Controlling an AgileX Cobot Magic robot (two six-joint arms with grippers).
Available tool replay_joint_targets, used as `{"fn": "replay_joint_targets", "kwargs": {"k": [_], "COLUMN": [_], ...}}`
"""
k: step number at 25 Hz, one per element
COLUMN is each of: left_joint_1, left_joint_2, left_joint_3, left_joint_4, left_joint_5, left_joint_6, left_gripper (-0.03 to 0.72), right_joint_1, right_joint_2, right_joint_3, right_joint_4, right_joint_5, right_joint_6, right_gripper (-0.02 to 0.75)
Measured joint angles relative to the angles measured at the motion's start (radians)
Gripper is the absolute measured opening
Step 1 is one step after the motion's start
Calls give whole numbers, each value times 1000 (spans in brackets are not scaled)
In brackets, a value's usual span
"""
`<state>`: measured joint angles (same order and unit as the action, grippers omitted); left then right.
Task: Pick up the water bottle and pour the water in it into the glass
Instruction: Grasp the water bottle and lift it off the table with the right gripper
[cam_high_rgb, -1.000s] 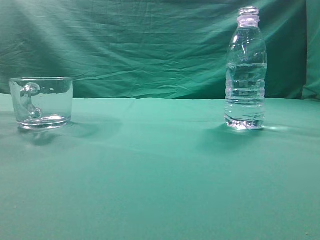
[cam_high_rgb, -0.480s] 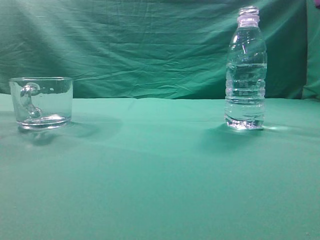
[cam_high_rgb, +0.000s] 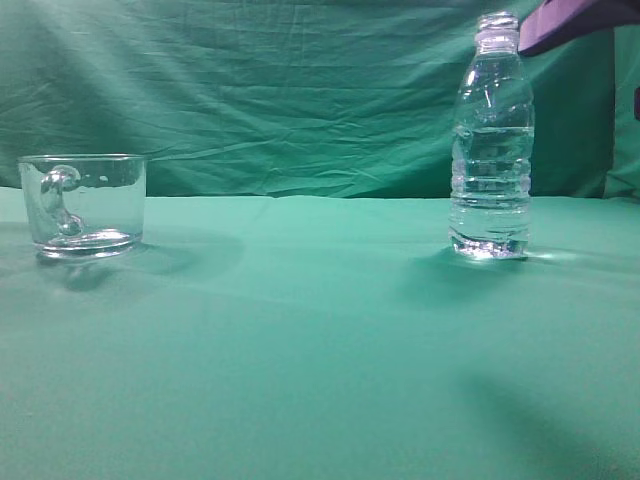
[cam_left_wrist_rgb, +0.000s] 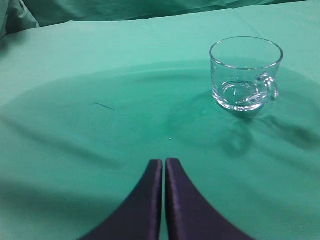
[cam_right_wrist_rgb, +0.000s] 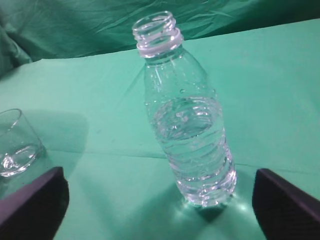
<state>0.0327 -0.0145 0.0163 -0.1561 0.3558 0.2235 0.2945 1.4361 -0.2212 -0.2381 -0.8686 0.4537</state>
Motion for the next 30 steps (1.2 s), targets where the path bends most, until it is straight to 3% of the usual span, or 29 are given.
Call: {"fn": "replay_joint_targets", "kwargs": {"k": [14, 27, 28, 30], "left_joint_1": [0, 0, 0, 0], "left_joint_2": [0, 0, 0, 0], "left_joint_3": [0, 0, 0, 0], "left_joint_4": [0, 0, 0, 0], "left_joint_5": [0, 0, 0, 0], "left_joint_6": [0, 0, 0, 0], "left_gripper": [0, 0, 0, 0], "right_joint_1": [0, 0, 0, 0], "right_joint_2": [330, 540, 545, 545], "right_joint_3": [-220, -408, -413, -413], "right_joint_4": [12, 46, 46, 46], "right_joint_5": [-97, -158, -162, -168], "right_joint_6": [-153, -162, -162, -173], "right_gripper": [644, 644, 598, 587]}}
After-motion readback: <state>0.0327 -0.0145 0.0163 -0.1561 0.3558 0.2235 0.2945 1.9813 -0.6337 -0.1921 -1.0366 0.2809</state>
